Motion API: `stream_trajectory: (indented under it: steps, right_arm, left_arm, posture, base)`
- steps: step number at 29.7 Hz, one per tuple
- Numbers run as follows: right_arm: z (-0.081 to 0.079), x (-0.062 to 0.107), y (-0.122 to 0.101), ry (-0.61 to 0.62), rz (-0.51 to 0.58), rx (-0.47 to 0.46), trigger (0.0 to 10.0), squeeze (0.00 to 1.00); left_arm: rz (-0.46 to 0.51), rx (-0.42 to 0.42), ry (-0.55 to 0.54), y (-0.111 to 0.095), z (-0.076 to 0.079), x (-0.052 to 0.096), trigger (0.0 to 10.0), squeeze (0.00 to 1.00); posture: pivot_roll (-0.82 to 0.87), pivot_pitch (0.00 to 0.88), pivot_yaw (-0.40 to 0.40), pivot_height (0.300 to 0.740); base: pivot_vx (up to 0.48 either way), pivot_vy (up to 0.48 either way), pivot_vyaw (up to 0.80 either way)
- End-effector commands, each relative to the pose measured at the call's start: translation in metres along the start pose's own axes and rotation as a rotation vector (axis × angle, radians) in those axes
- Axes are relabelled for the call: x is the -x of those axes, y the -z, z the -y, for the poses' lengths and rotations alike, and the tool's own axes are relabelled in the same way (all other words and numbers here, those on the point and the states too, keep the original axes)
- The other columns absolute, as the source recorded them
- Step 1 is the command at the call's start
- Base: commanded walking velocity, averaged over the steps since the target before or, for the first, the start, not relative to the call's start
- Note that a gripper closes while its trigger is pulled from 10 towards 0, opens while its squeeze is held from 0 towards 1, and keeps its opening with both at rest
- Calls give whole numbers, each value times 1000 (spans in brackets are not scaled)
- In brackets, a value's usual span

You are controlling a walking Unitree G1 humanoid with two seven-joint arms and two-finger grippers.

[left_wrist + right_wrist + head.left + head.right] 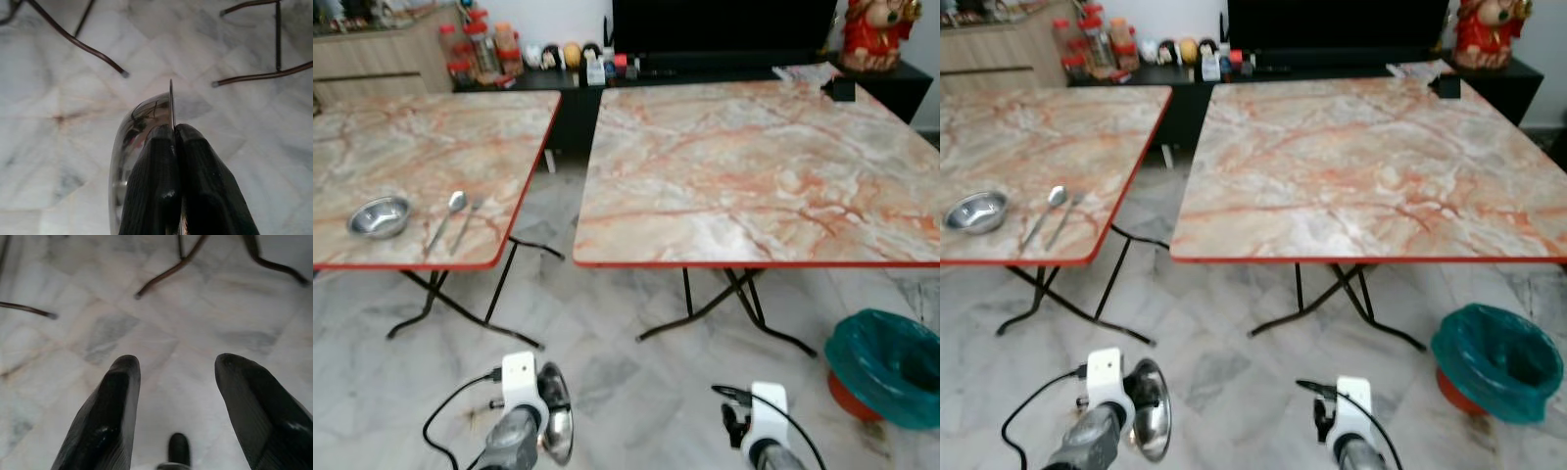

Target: Setting the table

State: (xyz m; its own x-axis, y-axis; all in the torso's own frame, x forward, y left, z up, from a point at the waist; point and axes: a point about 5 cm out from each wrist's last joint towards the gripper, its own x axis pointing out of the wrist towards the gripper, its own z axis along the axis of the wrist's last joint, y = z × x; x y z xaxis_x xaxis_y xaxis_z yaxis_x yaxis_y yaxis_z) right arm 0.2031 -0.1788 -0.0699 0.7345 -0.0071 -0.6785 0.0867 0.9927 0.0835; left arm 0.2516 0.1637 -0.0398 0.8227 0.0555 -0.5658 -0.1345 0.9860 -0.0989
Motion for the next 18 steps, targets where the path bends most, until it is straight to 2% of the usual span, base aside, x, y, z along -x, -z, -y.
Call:
stream_trajectory:
  steps: [1,9,15,18]
  right_arm:
    - [1,-1,-2,7,8,5,10000,0]
    - [0,1,2,-5,-5,21,10000,0]
    - [0,0,1,-5,-7,22,10000,0]
    - [0,0,0,-5,-5,27,10000,0]
  left_arm:
    - [5,-97,6,-1,0,0,10000,0]
    - [9,-103,10,1,1,1,10000,0]
    - [12,-149,19,2,2,2,10000,0]
    - [17,-113,11,2,2,2,10000,0]
  posture:
    - [-64,5,56,740]
    - [-63,0,53,740]
    - [-64,0,54,740]
    - [-64,0,56,740]
  base:
    - [0,0,0]
    - [0,-387,0]
    - [0,-456,0]
    - [0,-471,0]
